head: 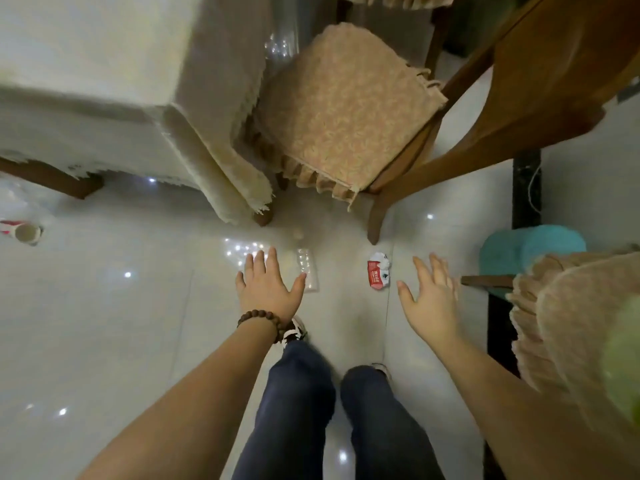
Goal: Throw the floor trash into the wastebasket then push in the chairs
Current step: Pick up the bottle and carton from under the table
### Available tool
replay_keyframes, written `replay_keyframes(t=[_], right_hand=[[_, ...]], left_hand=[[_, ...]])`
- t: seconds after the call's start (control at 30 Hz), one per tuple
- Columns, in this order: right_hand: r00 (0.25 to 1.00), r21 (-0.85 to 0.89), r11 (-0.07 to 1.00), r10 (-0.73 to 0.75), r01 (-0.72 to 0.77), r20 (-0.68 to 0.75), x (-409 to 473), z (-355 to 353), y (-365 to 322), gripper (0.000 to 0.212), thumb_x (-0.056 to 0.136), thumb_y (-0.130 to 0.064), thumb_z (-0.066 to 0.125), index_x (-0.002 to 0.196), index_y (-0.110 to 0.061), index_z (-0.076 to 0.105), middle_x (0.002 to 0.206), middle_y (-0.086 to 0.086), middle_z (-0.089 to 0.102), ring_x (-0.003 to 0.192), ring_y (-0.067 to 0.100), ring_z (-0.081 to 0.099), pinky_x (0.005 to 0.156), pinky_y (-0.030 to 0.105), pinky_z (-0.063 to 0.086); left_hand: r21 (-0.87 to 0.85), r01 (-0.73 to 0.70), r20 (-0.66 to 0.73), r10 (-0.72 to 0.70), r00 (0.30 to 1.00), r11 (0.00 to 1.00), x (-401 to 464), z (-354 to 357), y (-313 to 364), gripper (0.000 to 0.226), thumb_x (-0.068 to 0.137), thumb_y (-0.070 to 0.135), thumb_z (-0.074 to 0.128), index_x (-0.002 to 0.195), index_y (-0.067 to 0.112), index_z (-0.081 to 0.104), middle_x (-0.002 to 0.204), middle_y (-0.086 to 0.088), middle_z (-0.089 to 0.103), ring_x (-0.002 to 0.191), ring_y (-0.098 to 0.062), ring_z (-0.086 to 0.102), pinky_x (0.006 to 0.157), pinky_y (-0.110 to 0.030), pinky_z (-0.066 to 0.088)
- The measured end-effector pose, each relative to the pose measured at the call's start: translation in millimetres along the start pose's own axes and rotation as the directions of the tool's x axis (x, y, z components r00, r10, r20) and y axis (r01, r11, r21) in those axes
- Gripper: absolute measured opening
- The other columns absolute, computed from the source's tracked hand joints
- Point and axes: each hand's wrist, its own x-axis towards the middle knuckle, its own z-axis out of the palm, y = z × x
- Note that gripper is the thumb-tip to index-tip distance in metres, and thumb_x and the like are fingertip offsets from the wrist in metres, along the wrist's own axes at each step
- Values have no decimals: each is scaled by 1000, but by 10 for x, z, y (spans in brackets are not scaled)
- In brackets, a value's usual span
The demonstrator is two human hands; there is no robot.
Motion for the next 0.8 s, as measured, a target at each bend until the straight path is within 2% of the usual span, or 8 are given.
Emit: replay_keyframes(t=[0.13,0.27,0.53,0.67,0.8], right_hand=[[999,1,999,37,-37,25,324,547,14,58,94,-39,47,145,-17,32,157,9,17,146,24,5,118,43,4],[996,52,996,66,-69,53,743,1395,311,58,93,-37,50,144,-15,35,156,12,20,146,26,7,117,44,4],[990,-1,994,108,-108,87,1574,3185,1480,63,90,-43,53,144,-15,34,156,11,20,146,26,9,118,45,12],[991,-15,992,125,-125,53,2077,3751,1885,80,82,-60,53,146,-17,31,156,12,19,145,30,13,116,48,18],[979,34,979,199,-200,37,2614,4134,2023,102,69,-76,49,150,-24,14,159,9,7,145,31,6,115,49,13]], left_hand=[[34,-22,73,20,997,999,483,437,-72,80,90,64,32,151,17,11,158,-8,17,146,-27,10,118,-46,14],[45,-11,130,5,992,999,1010,1267,-102,82,89,65,35,151,16,12,155,-9,23,143,-27,18,115,-45,21],[-121,183,133,-166,977,976,2058,3242,-177,94,84,61,53,149,6,13,148,-16,31,132,-33,34,105,-45,36],[-220,297,120,-277,953,929,2488,3978,-212,109,79,59,63,150,3,2,149,-21,26,133,-38,32,105,-48,37],[-309,369,103,-355,929,876,2908,4404,-208,117,72,55,73,149,4,2,143,-23,33,128,-40,37,99,-51,41]])
